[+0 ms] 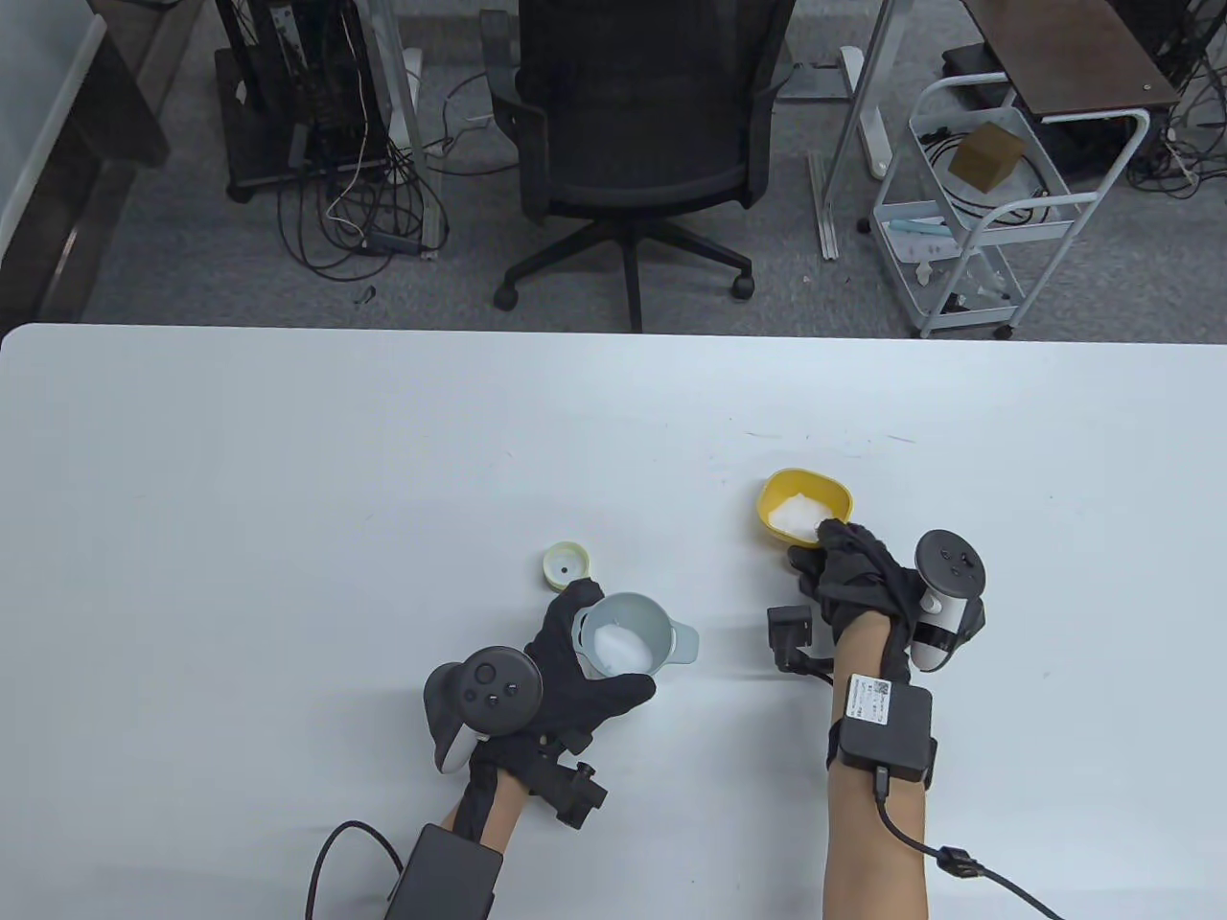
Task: Unscrew the press dispenser and pour salt into it
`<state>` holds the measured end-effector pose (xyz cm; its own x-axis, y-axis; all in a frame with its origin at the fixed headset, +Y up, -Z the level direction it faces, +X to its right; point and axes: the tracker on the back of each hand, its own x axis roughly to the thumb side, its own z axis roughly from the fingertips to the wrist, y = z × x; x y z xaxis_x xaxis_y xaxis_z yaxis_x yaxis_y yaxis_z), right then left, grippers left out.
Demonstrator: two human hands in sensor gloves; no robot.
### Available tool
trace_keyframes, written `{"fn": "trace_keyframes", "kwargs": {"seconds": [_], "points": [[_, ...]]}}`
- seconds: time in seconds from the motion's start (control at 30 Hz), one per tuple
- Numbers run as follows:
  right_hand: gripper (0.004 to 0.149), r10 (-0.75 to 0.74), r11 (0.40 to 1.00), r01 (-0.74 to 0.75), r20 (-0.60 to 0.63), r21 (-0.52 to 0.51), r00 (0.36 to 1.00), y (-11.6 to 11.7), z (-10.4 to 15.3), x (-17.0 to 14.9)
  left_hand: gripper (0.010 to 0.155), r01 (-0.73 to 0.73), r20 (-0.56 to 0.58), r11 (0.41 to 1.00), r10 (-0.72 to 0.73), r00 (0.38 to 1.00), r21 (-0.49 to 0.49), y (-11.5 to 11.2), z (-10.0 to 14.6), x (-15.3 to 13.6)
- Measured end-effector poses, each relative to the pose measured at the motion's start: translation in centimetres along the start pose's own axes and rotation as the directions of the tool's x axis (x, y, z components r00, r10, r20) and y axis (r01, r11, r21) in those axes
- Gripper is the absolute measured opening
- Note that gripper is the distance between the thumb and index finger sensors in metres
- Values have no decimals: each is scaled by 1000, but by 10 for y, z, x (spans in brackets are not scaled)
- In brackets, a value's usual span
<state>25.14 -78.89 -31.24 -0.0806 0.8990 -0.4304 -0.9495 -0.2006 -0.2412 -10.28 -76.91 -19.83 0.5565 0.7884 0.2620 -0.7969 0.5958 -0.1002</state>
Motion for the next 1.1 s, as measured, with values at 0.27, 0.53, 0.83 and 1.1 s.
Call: {"fn": "trace_keyframes", "kwargs": {"seconds": [0.27, 0.53, 0.83, 1.1], "points": [[64, 48, 998, -48, -5, -34, 999, 1, 5, 2, 123, 3, 0, 1000, -3, 1000, 2, 0, 0, 0], [68, 84, 996, -83, 54, -18, 995, -1, 22, -1, 123, 10, 1, 1000, -10, 1000, 3, 1, 0, 0], [74, 138, 986, -156, 215, 66, 967, -2, 65, 5, 123, 10, 0, 1000, -10, 1000, -1, 1, 0, 0], [72, 344, 913, -408, 490, 25, 801, 9, 111, 30, 123, 27, 2, 1000, -27, 1000, 4, 0, 0, 1]]}}
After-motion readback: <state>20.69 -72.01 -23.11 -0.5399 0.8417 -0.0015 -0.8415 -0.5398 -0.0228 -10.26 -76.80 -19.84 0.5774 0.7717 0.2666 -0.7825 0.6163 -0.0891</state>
